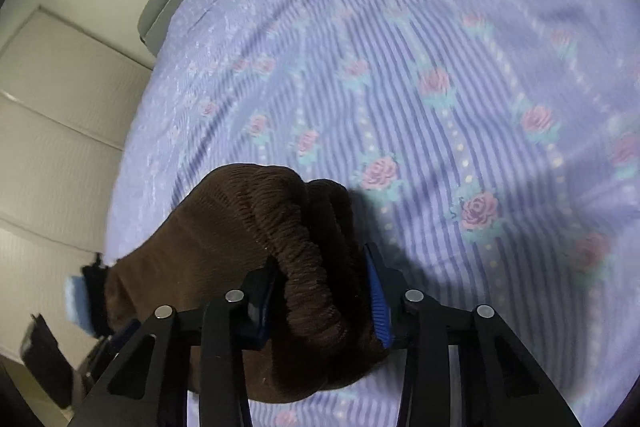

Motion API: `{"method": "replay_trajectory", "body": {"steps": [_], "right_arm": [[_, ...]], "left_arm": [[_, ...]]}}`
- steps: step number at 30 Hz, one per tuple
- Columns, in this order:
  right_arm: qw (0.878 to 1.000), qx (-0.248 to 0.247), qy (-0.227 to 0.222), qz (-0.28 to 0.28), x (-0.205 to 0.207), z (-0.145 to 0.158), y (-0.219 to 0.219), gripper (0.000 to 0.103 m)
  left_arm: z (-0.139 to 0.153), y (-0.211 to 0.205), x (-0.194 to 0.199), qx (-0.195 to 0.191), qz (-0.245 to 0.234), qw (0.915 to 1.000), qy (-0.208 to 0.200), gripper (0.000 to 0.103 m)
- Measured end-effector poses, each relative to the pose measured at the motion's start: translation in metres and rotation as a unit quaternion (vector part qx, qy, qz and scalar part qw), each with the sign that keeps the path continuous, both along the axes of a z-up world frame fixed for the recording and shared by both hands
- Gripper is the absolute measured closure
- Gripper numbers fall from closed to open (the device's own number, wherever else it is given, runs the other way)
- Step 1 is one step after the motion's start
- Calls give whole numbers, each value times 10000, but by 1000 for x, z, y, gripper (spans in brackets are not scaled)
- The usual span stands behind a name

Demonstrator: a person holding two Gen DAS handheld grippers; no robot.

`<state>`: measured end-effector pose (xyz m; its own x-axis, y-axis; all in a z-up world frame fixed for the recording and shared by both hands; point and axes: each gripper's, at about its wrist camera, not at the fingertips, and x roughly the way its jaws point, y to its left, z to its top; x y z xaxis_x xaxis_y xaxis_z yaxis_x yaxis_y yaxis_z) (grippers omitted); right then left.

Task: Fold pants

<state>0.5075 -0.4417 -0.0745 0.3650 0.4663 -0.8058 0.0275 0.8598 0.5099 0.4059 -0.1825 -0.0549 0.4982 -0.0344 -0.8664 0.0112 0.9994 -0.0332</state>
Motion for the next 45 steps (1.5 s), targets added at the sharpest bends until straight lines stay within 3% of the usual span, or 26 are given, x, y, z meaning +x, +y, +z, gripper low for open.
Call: {"method": "replay_trajectory", "body": {"steps": [6,15,24,34,45], "right_arm": [[9947,-896,-509,3,-22,59,28,65],[9713,-2092,-1106,246,-44,130,102,65],[9545,-2412,-1691,475,-84,182,195,64],[9559,-2311,-1734,526,-107,191,300,64],[9481,-2556,-1464,1194,-105,133,439,64]], "left_arm": [[7,28,-6,-181,314,9993,63,38],[43,69,-31,110,454,9984,-306,38],[73,137,-62,66,607,9966,-555,38],[74,228,-101,106,1042,9929,-559,38],[58,297,-130,119,1350,9900,-390,38]]}}
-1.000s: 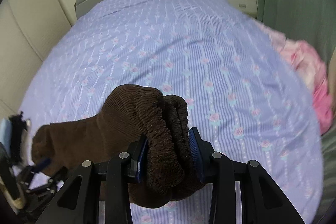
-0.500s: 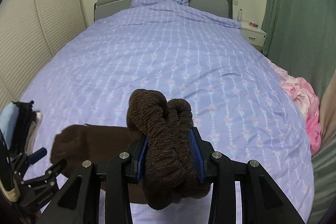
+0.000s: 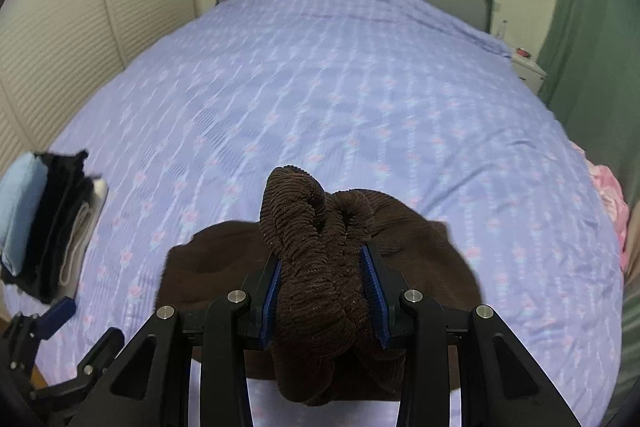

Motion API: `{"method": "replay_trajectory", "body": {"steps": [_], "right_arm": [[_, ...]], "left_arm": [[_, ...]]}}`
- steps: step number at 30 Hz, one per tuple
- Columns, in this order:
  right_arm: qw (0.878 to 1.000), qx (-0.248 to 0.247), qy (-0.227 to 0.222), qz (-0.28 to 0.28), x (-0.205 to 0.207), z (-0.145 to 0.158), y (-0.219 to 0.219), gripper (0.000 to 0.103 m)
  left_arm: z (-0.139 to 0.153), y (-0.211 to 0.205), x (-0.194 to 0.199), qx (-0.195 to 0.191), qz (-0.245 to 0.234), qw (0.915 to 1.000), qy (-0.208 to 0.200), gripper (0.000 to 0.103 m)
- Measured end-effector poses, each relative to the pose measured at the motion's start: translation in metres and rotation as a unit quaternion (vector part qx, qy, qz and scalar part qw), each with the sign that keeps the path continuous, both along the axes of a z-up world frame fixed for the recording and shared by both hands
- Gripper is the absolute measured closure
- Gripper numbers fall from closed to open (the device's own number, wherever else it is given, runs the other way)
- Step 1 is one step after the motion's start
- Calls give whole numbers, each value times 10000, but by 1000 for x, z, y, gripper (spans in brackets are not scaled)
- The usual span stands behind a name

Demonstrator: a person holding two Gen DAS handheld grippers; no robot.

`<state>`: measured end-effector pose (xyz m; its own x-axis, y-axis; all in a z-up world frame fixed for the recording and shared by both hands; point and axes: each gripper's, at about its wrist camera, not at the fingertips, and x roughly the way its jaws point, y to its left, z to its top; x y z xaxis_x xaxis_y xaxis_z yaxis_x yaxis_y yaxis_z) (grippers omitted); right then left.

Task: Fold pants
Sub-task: 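Fold the cuffs toward the waistband with the right tool while the left tool regrasps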

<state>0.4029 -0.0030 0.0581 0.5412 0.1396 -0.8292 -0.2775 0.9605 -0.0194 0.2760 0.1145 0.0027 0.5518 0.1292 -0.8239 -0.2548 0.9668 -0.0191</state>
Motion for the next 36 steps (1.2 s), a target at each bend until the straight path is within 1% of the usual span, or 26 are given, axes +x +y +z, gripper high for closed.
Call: {"method": "replay_trajectory", "body": {"steps": [2,4,7,9,10,11,13,16,18,20,22,23,26,28,32,33,36], "right_arm": [[9999,-80,84,88,-1,-10,15,64],[9995,-139,216,160,-2,-24,30,61],[9989,2,364,290,-5,-40,42,51],[9974,339,472,421,-8,-46,45,41],[9956,590,548,484,-10,-47,44,37],[9943,738,576,505,-11,-47,44,34],[9891,1175,652,598,-15,-43,39,34],[9730,1989,854,797,-26,-28,25,34],[9696,2191,766,782,-35,-14,12,34],[9719,2200,508,668,-45,0,-6,33],[9759,2125,252,427,-50,11,-31,26],[9784,2047,137,259,-51,15,-44,24],[9849,1714,-74,-251,-49,14,-83,24],[9863,1573,17,-499,-44,3,-106,24],[9843,1459,237,-967,-38,-20,-145,24],[9832,1464,264,-1055,-33,-24,-154,24],[9810,1478,356,-1209,-28,-36,-177,24]], "left_arm": [[-2,5,-2,-24,62,10000,40,38],[-1,11,-5,-25,108,9999,84,38],[-5,16,-8,28,157,9998,123,38],[-8,19,-9,48,194,9997,144,37],[-8,21,-10,59,223,9996,152,37],[-9,23,-10,70,245,9996,148,35],[-6,24,-12,126,316,9994,118,34],[0,27,-13,160,363,9992,45,34],[7,25,-13,130,326,9994,-41,33],[15,19,-13,103,241,9996,-143,33],[25,6,-9,49,63,9995,-316,32],[28,1,-8,16,-7,9993,-365,32],[35,-24,4,-233,-445,9971,-576,32],[33,-40,14,-290,-682,9953,-618,32],[26,-72,37,-462,-1060,9915,-596,32],[24,-79,42,-508,-1124,9906,-587,32],[12,-96,62,-557,-1157,9910,-372,32]]}}
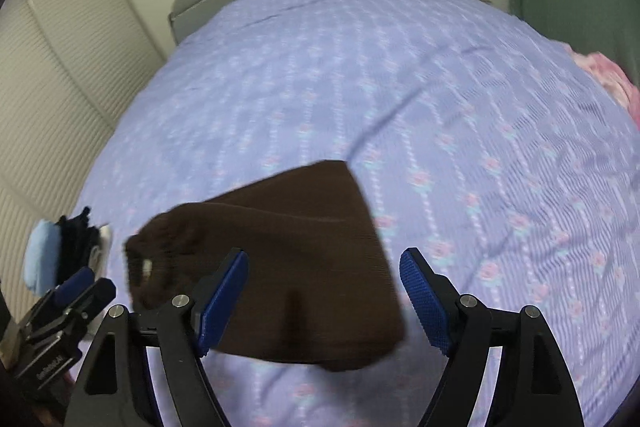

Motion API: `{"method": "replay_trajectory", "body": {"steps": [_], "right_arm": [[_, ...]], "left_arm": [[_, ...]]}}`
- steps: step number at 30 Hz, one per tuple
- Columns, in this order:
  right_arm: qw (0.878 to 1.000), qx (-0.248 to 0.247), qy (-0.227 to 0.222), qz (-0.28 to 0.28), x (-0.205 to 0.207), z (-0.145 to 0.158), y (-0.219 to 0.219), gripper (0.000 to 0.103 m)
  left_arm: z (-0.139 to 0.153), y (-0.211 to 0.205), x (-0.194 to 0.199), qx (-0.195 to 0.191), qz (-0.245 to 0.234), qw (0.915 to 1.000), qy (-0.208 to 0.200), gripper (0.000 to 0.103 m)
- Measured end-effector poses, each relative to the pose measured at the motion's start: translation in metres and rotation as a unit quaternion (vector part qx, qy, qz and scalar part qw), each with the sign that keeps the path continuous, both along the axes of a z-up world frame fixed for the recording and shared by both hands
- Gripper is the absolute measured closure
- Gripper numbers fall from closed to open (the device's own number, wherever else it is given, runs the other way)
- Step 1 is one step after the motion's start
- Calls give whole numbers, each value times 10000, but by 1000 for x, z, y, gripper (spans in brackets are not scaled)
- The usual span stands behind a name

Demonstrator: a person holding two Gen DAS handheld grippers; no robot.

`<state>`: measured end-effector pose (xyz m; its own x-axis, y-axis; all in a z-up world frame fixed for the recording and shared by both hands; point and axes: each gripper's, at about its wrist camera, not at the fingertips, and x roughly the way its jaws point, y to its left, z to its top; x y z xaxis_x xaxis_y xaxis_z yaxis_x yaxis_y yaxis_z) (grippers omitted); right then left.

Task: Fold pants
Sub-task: 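Fold the cuffs toward the waistband with the right tool while the left tool regrasps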

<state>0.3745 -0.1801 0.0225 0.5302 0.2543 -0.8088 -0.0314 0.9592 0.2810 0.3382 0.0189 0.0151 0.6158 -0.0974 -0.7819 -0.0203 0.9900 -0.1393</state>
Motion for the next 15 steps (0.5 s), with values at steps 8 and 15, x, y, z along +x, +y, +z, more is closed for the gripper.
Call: {"method": "replay_trajectory", "body": {"steps": [8,15], "right_arm": [[9992,72,390,65,11,-29,-30,24],[9981,276,515,190,12,-39,-34,24]], "left_arm": [[-34,-24,32,325,347,9972,579,39],[-42,-36,32,882,428,9940,495,70]]}}
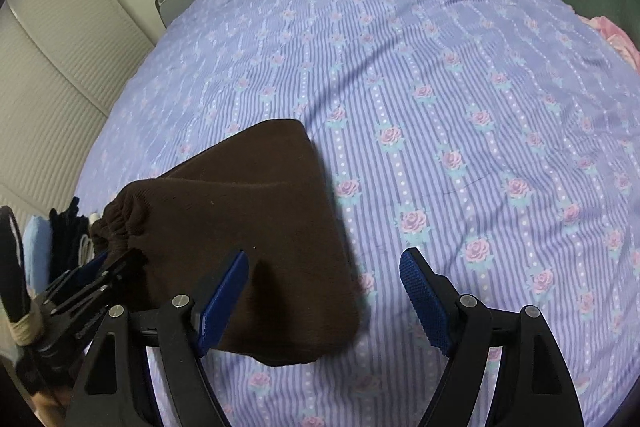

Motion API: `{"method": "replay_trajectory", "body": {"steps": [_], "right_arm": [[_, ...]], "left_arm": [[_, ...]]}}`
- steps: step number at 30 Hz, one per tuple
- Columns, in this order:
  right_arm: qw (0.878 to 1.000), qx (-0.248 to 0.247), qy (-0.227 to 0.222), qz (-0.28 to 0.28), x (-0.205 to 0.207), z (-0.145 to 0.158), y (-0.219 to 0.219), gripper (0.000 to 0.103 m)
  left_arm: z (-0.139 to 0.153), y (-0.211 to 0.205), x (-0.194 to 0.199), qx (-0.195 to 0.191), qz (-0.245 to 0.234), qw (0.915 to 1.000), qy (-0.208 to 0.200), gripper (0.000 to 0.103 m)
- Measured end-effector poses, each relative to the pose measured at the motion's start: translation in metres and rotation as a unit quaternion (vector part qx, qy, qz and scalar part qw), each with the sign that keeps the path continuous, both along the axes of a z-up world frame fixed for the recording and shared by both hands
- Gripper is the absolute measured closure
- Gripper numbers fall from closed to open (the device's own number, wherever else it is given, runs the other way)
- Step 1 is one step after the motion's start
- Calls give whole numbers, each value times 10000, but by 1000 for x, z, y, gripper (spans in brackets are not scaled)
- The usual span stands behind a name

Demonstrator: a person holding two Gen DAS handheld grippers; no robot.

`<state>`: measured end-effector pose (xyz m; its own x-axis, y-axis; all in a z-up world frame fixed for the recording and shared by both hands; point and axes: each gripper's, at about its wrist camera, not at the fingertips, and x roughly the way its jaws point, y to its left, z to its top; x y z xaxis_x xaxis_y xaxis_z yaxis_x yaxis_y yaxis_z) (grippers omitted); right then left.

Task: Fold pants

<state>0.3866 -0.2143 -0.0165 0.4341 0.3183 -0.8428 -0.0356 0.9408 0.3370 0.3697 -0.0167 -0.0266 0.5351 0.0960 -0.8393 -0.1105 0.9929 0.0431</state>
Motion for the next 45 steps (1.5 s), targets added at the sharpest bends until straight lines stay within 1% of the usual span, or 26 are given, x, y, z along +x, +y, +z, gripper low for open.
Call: {"method": "replay_trajectory", "body": {"steps": [3,5,7,9,10,12,13,15,19,20,22,25,27,28,30,32,33,36,37,38,39,40,41,42,44,45], "right_arm": [[9999,145,-7,60,-1,2,2,24],[9995,278,-53,120,-3,7,4,24],[9989,382,-156,209,-6,14,9,24],[9982,416,-236,350,-9,17,19,24],[9981,406,-237,399,-10,17,23,24],[9979,328,-188,532,-10,13,34,24],[9978,276,-161,587,-10,10,39,24],[9973,184,-79,712,-11,2,49,24],[9972,65,55,737,-13,-10,54,24],[9974,69,75,711,-14,-12,54,24],[9979,74,151,633,-14,-17,53,24],[9983,98,255,507,-15,-22,52,24],[9985,58,249,490,-17,-23,54,24],[9985,22,249,495,-18,-23,55,24],[9986,23,187,504,-21,-17,56,24],[9987,96,121,495,-23,-9,55,24],[9987,171,51,473,-25,-3,55,24],[9983,309,-280,395,-29,19,58,24],[9981,317,-340,398,-29,23,60,24],[9979,312,-386,414,-27,25,63,24],[9979,271,-393,444,-26,25,66,24],[9979,210,-371,478,-24,23,71,24],[9979,156,-343,521,-23,21,75,24],[9977,91,-326,586,-22,19,79,24],[9973,-27,-360,642,-22,18,84,24],[9972,-88,-393,629,-23,18,85,24]], "left_arm": [[23,13,-15,-301,86,9988,-382,75],[43,25,-30,-205,226,9966,-766,75],[52,38,-40,-208,331,9952,-893,75],[43,53,-40,-433,351,9958,-730,69],[31,62,-36,-624,357,9961,-518,68],[13,73,-30,-923,399,9946,-260,66],[9,79,-29,-1049,453,9931,-266,64],[8,87,-29,-1126,629,9910,-354,47],[0,98,-29,-1595,792,9836,-280,44],[-3,98,-28,-1669,786,9825,-244,44],[-4,95,-27,-1668,714,9832,-217,44],[-4,86,-22,-1589,527,9857,-174,46],[-3,79,-20,-1437,330,9890,-96,63],[-3,79,-20,-1418,257,9895,-69,67],[5,85,-19,-1641,151,9863,-98,76],[15,95,-23,-1914,118,9812,-236,77],[23,103,-28,-1950,114,9800,-390,77],[31,125,-39,-1641,256,9837,-686,77],[25,134,-38,-1646,316,9838,-637,76],[17,141,-36,-1694,338,9836,-521,69],[-2,149,-30,-1828,391,9821,-209,59],[-14,153,-28,-1983,429,9792,-21,56],[-21,156,-27,-2129,425,9761,56,50],[-26,159,-27,-2293,423,9724,62,40],[-27,162,-28,-2376,539,9699,29,33],[-26,162,-28,-2346,585,9703,19,33]]}}
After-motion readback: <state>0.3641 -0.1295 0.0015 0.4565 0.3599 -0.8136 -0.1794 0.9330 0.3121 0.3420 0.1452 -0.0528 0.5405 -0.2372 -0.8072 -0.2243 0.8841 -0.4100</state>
